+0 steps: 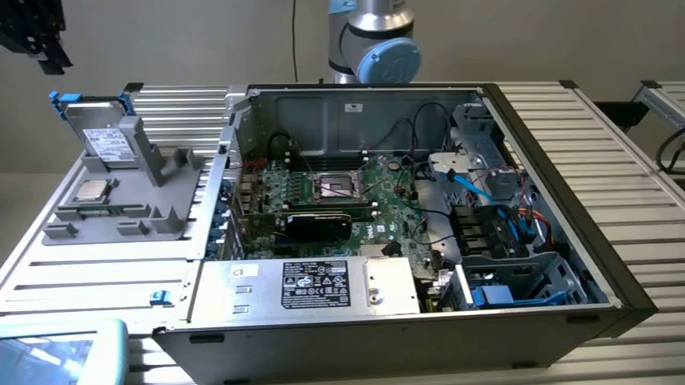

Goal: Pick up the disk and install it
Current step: 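Pick up the disk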

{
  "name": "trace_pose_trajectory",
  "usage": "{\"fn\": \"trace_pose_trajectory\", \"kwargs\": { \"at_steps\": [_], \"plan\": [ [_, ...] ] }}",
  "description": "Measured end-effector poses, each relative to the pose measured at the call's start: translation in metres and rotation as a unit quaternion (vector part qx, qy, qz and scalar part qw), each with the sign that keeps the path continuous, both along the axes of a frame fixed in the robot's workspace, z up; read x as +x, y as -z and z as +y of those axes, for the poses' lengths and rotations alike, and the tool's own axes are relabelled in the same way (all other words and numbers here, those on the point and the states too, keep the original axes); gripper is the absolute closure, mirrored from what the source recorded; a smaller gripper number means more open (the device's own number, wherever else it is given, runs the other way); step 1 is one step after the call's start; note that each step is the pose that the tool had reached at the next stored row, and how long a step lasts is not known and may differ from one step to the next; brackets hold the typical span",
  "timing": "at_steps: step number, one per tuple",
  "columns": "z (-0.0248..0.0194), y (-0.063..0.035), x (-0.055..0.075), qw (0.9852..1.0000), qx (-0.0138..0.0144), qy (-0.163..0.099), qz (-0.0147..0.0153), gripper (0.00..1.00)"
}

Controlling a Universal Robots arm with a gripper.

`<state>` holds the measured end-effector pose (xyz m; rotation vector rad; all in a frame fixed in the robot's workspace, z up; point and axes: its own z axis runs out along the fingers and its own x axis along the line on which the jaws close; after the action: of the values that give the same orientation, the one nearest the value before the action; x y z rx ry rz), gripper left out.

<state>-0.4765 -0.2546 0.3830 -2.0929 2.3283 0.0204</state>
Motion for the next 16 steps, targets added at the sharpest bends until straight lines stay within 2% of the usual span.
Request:
{"fn": "trace_pose_trajectory", "kwargs": {
  "at_steps": [3, 4, 5, 6, 9, 11, 14, 16],
  "plan": [
    [0.0000, 0.0006, 0.000, 1.0000, -0.0010, -0.001, 0.0000, 0.64],
    [0.0001, 0.0014, -0.001, 1.0000, -0.0025, -0.001, 0.0000, 0.58],
    [0.0002, 0.0022, -0.001, 1.0000, -0.0043, -0.001, 0.0000, 0.58],
    [0.0003, 0.0032, -0.001, 1.0000, -0.0064, -0.002, 0.0000, 0.51],
    [0.0020, 0.0056, -0.002, 0.9999, -0.0125, -0.006, 0.0000, 0.51],
    [0.0053, 0.0077, -0.002, 0.9998, -0.0167, -0.010, 0.0000, 0.51],
    [0.0117, 0.0121, -0.004, 0.9997, -0.0181, -0.014, -0.0007, 0.51],
    [0.0124, 0.0144, -0.005, 0.9997, -0.0182, -0.018, -0.0008, 0.51]
  ]
}}
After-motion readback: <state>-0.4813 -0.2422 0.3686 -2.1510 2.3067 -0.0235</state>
